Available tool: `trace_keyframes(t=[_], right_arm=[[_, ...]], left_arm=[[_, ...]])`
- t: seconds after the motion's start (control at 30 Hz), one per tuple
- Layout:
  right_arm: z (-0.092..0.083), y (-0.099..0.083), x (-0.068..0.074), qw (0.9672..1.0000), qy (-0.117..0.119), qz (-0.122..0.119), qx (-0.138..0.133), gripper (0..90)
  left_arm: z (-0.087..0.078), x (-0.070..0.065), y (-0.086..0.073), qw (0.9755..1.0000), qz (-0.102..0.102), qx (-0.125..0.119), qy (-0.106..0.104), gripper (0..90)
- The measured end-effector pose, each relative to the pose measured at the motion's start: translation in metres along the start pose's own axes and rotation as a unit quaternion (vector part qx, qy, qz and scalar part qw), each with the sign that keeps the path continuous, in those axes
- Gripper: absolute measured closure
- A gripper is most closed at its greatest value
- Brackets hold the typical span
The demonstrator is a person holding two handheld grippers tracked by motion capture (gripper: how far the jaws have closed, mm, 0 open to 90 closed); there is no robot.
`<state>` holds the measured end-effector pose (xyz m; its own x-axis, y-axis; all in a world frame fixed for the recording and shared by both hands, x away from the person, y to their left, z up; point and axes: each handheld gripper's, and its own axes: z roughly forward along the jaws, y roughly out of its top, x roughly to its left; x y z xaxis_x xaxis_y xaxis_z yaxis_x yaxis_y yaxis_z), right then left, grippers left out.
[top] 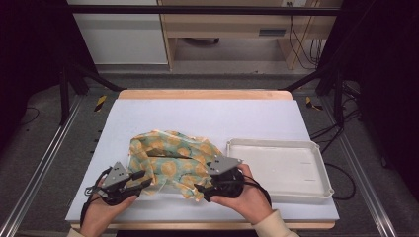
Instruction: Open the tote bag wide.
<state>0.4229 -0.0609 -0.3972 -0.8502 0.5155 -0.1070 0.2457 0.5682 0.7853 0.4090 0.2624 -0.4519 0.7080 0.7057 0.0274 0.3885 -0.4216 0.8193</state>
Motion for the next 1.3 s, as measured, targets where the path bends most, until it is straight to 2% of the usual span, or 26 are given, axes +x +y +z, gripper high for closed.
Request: trace_keyframes(t=[0.07, 0.1, 0.13, 0.2, 0.27, 0.4, 0.47, 0.5, 0.57, 0.7, 0.8, 0.87, 0.93, 0.97, 1.03, 1.13, 1.3], right_arm=[[0.014, 0.006, -0.005, 0.9999, -0.007, -0.002, 0.007, 31.4], [0.029, 0.009, -0.009, 0.9997, -0.008, -0.003, 0.021, 32.6], [0.029, 0.009, -0.009, 0.9997, -0.008, -0.003, 0.021, 32.6], [0.044, 0.009, -0.01, 0.9992, -0.005, -0.012, 0.037, 32.8], [0.06, 0.01, -0.011, 0.9989, -0.002, -0.011, 0.046, 32.6], [0.067, 0.013, -0.012, 0.9989, -0.004, -0.009, 0.045, 34.4], [0.07, 0.014, -0.013, 0.999, -0.007, -0.013, 0.043, 42.6], [0.071, 0.014, -0.013, 0.9989, -0.006, -0.018, 0.044, 51.4], [0.072, 0.013, -0.013, 0.9987, -0.006, -0.027, 0.044, 62.5], [0.07, 0.014, -0.01, 0.9983, 0.02, -0.04, 0.037, 88.7], [0.067, 0.013, -0.007, 0.9978, 0.017, -0.051, 0.039, 90.0], [0.065, 0.013, -0.006, 0.9978, 0.016, -0.052, 0.037, 90.0], [0.059, 0.013, -0.005, 0.9983, 0.015, -0.051, 0.024, 90.0], [0.059, 0.013, -0.005, 0.9983, 0.015, -0.051, 0.024, 90.0], [0.055, 0.012, -0.002, 0.9984, 0.02, -0.05, 0.02, 90.0], [0.051, 0.008, 0.003, 0.9983, 0.024, -0.05, 0.017, 90.0], [0.047, -0.002, 0.016, 0.9977, 0.035, -0.056, 0.014, 90.0]], left_arm=[[-0.001, -0.001, -0.001, 1.0, 0.001, 0.0, 0.003, 58.8], [-0.003, 0.0, -0.002, 1.0, 0.002, -0.002, 0.006, 58.8], [-0.005, 0.0, -0.001, 0.9999, 0.004, -0.006, 0.012, 58.8], [-0.009, 0.002, 0.001, 0.9997, -0.001, -0.018, 0.019, 58.8], [-0.014, 0.005, 0.003, 0.9992, -0.004, -0.029, 0.027, 57.9], [-0.022, 0.01, 0.008, 0.9974, -0.003, -0.047, 0.054, 52.9], [-0.026, 0.013, 0.011, 0.9963, -0.008, -0.059, 0.062, 50.3], [-0.028, 0.015, 0.013, 0.9961, -0.011, -0.062, 0.062, 48.8], [-0.031, 0.019, 0.016, 0.9948, -0.014, -0.07, 0.073, 45.4], [-0.034, 0.03, 0.027, 0.9925, -0.027, -0.084, 0.084, 39.8], [-0.032, 0.04, 0.041, 0.9923, -0.026, -0.084, 0.087, 32.5], [-0.027, 0.046, 0.05, 0.9916, -0.024, -0.087, 0.092, 32.3], [-0.018, 0.053, 0.059, 0.9928, -0.022, -0.082, 0.085, 24.8], [-0.012, 0.056, 0.063, 0.9939, -0.022, -0.07, 0.082, 24.8], [-0.003, 0.059, 0.069, 0.994, -0.019, -0.063, 0.088, 21.6], [0.006, 0.062, 0.071, 0.9928, -0.019, -0.062, 0.1, 21.6], [0.013, 0.067, 0.066, 0.9936, -0.036, -0.055, 0.092, 23.2]])
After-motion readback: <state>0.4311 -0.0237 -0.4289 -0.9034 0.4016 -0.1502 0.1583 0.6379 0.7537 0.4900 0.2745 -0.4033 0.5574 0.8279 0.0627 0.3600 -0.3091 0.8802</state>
